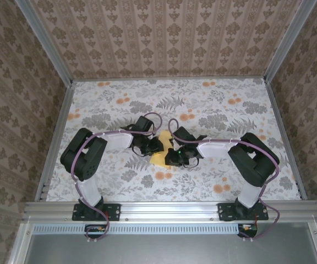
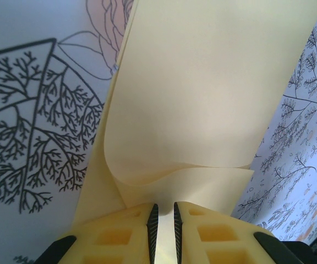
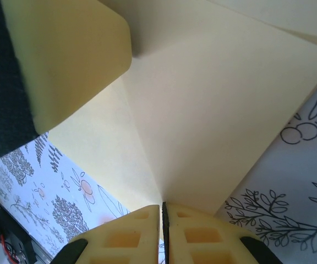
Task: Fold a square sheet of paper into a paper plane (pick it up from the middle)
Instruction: Fold the triangle a second time at the center of the table.
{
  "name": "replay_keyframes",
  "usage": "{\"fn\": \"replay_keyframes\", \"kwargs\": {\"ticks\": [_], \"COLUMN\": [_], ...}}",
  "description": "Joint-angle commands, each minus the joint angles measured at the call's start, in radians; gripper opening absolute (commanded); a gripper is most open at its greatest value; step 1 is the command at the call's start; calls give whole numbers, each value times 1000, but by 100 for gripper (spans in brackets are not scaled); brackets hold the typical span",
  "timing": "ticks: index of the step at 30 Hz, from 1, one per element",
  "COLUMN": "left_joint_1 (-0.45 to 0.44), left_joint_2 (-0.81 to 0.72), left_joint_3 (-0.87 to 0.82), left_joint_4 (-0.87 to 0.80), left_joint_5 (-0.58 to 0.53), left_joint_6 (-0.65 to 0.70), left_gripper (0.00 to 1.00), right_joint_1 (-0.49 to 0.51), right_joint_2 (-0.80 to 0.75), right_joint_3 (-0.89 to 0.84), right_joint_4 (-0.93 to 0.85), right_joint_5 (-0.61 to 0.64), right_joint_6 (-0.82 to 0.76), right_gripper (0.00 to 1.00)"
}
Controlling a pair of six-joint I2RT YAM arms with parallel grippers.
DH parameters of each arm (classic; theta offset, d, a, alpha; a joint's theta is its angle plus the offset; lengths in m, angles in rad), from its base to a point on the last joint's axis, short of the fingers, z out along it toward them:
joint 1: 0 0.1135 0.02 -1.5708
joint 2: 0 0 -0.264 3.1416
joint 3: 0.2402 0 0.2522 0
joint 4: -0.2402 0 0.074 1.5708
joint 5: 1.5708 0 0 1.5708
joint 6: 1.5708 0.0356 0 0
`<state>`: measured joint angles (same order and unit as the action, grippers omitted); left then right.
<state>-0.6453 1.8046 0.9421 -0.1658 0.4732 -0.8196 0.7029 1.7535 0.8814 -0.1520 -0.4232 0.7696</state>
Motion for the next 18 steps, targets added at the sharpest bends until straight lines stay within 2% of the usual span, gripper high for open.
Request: {"fn": "replay_keyframes", "kwargs": {"ticks": [1,18], "left_joint_1": [3,3], "left_joint_2": [9,10], "left_joint_3": [-35,-41], "left_joint_4": [-53,-55], "left_joint_5": [-27,-30], "left_joint_6": [-16,-22], "left_gripper": [21,21], "right_joint_1": [-2,-2], "right_joint_2": [21,24], "right_joint_3": [-6,14], "right_joint_4": [-2,-34], "right_joint_5": [-28,-46], "right_joint_6": [-1,-23], "right_gripper": [12,12]}}
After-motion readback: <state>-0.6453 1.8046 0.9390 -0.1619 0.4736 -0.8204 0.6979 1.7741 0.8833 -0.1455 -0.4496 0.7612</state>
